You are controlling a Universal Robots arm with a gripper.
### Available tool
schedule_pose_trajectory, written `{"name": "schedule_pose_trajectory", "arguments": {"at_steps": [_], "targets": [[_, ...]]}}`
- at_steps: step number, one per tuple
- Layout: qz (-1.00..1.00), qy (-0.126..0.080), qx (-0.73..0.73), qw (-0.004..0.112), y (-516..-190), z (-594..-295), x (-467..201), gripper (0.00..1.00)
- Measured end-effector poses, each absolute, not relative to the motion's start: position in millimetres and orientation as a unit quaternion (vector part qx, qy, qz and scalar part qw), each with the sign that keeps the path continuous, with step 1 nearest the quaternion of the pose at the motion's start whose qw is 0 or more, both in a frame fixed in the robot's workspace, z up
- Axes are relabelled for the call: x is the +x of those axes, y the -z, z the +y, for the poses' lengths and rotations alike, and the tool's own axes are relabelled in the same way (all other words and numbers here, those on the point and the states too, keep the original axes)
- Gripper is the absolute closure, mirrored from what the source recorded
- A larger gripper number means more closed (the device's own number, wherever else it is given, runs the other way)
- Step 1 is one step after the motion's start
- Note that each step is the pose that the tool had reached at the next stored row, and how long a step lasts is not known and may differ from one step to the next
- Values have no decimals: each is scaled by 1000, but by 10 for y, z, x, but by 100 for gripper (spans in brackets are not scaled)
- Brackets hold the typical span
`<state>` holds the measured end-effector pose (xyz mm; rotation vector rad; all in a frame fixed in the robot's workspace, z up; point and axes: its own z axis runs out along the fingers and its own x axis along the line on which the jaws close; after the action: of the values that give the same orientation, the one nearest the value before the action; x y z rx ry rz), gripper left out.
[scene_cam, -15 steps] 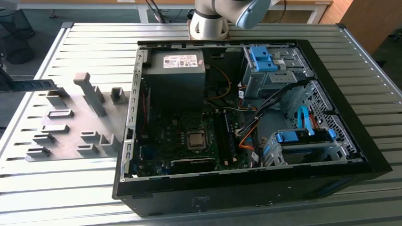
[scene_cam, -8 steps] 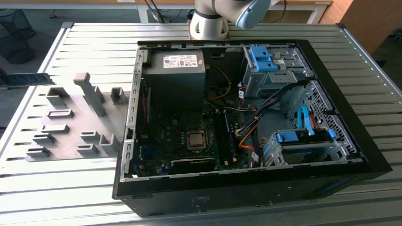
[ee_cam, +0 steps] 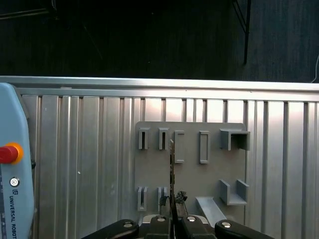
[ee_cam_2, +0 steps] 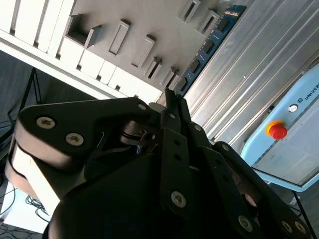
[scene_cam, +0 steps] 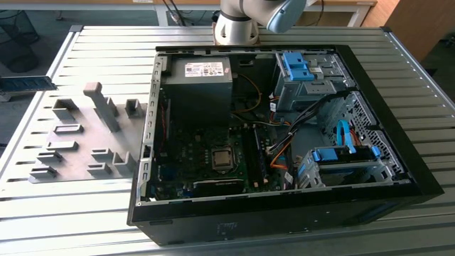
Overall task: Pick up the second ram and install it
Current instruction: 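Pick up the second ram and move it above second insertion slot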
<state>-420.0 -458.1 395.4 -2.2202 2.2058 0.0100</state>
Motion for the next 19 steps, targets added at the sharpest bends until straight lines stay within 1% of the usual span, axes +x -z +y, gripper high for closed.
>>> {"name": "schedule_pose_trajectory", "arguments": {"at_steps": [7, 19], "targets": [[705, -3, -709, 6, -4066, -4581, -4204, 86], [705, -2, -709, 6, -4069, -4580, -4182, 86]]}}
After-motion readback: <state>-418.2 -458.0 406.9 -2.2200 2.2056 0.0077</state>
